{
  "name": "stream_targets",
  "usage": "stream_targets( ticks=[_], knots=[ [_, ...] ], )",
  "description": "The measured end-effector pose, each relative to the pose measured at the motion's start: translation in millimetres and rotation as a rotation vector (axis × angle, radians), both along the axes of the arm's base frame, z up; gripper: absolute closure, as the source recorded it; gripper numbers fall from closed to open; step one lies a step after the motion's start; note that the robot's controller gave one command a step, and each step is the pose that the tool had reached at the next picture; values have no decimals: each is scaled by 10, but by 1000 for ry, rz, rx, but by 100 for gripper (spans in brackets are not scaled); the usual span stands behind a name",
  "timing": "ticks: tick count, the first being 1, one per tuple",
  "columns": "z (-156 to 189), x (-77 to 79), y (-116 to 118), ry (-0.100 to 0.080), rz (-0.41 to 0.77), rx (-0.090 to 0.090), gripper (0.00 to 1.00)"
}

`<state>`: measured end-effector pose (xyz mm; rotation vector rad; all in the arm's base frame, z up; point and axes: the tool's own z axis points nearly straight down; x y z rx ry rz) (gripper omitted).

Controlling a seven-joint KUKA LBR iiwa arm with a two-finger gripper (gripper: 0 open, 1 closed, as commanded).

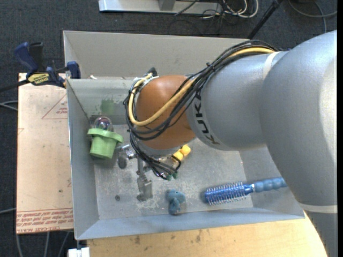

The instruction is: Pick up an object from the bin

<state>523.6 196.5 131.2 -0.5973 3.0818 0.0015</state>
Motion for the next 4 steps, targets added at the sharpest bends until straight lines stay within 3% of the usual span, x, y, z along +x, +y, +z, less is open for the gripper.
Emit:
stream_targets(
  ticks=[1, 2, 3, 4],
  knots=[
    [-444, 742, 184, 6, 274, -6, 0],
    [-462, 748, 214, 0, 273, 1, 100],
    [501, 944, -579, -11, 334, -3, 100],
    [285, 1098, -1416, 0, 439, -5, 100]
  ],
)
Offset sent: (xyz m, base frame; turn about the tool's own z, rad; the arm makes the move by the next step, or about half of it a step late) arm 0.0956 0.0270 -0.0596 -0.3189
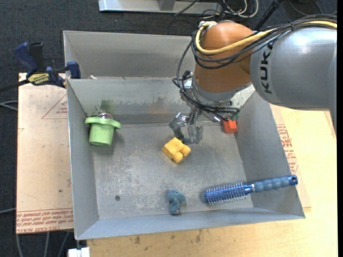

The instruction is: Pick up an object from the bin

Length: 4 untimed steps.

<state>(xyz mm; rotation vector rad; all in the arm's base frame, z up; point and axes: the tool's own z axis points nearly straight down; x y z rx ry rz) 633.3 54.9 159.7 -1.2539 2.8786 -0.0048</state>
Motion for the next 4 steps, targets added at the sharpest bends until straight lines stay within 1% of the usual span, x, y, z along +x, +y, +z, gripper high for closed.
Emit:
stream_targets(
  ticks=[1, 2, 3, 4],
  knots=[
    [7, -6, 58, 0, 6, 5, 0],
    [-930, 89, 22, 8, 83, 4, 0],
    [-875, 114, 23, 0, 81, 6, 100],
    [1296, 9, 425, -10, 254, 4, 100]
  ],
)
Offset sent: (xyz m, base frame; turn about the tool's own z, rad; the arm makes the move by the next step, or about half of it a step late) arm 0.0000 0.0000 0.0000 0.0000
